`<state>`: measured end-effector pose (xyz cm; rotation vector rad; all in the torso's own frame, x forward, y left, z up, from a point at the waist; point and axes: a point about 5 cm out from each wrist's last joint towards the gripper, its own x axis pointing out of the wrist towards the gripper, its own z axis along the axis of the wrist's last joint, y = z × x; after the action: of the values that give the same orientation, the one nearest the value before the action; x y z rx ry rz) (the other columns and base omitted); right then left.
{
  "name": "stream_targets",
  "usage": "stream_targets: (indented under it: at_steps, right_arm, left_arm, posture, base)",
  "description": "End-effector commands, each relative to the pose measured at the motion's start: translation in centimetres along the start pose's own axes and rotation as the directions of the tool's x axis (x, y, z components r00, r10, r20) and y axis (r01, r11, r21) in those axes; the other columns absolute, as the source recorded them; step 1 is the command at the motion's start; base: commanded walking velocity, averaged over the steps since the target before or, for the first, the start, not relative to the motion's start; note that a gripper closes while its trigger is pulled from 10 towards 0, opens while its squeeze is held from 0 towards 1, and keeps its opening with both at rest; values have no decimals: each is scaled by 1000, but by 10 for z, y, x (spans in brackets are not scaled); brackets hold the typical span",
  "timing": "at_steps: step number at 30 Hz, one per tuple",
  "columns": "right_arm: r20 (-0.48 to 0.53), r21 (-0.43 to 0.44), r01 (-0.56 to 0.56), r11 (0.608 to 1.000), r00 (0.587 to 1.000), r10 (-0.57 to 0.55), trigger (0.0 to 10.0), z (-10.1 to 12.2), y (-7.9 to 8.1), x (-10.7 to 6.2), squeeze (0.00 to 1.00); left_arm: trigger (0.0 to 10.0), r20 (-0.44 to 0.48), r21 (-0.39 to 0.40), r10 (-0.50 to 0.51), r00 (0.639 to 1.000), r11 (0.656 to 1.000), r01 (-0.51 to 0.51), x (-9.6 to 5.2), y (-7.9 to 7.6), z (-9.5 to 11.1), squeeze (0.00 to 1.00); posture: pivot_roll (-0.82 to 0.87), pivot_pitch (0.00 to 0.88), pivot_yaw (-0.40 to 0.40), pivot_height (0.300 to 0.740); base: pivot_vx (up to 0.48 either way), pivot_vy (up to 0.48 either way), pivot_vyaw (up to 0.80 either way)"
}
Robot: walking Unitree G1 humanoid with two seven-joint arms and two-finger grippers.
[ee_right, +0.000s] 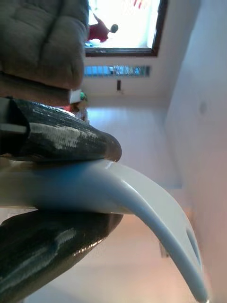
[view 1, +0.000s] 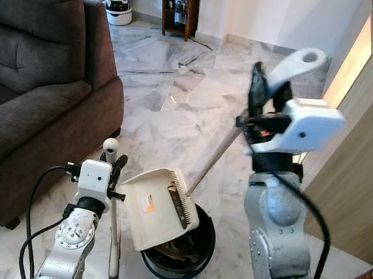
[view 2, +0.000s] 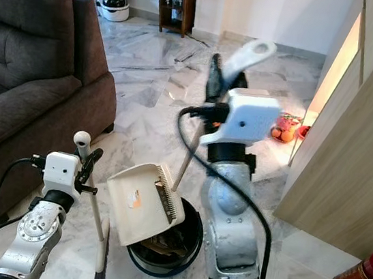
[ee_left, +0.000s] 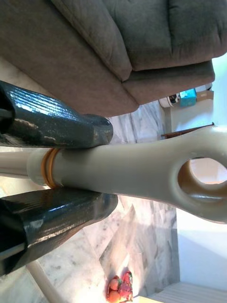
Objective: Sweep floor
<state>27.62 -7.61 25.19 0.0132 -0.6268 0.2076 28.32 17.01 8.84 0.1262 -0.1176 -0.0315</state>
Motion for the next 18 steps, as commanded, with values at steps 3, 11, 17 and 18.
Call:
stream_targets:
  at_steps: [3, 11, 17, 18]
  right_arm:
    - [129, -38, -68, 997, 989, 73, 10000, 20, 13, -2, 0]
    - [165, -101, -158, 982, 971, 173, 10000, 23, 32, -6, 0]
    - [184, -143, -222, 964, 952, 246, 10000, 24, 45, -9, 0]
    - [184, -143, -224, 964, 951, 248, 10000, 24, 45, -9, 0]
  left_arm:
    - [10000, 59, 20, 0, 998, 1000, -1, 4, 4, 11, 0]
    - [10000, 61, 19, -1, 998, 1000, 0, 4, 3, 11, 0]
    - [10000, 65, 27, -15, 998, 1000, 13, 4, 1, 12, 0]
    - [10000, 66, 27, -15, 998, 1000, 13, 4, 1, 12, 0]
  posture:
    - [113, 3, 54, 740]
    - [112, 6, 52, 740]
    - [115, 8, 52, 740]
    - [115, 8, 52, 740]
  base:
    - [0, 0, 0]
    - [0, 0, 0]
    - [0, 0, 0]
    - [0, 0, 0]
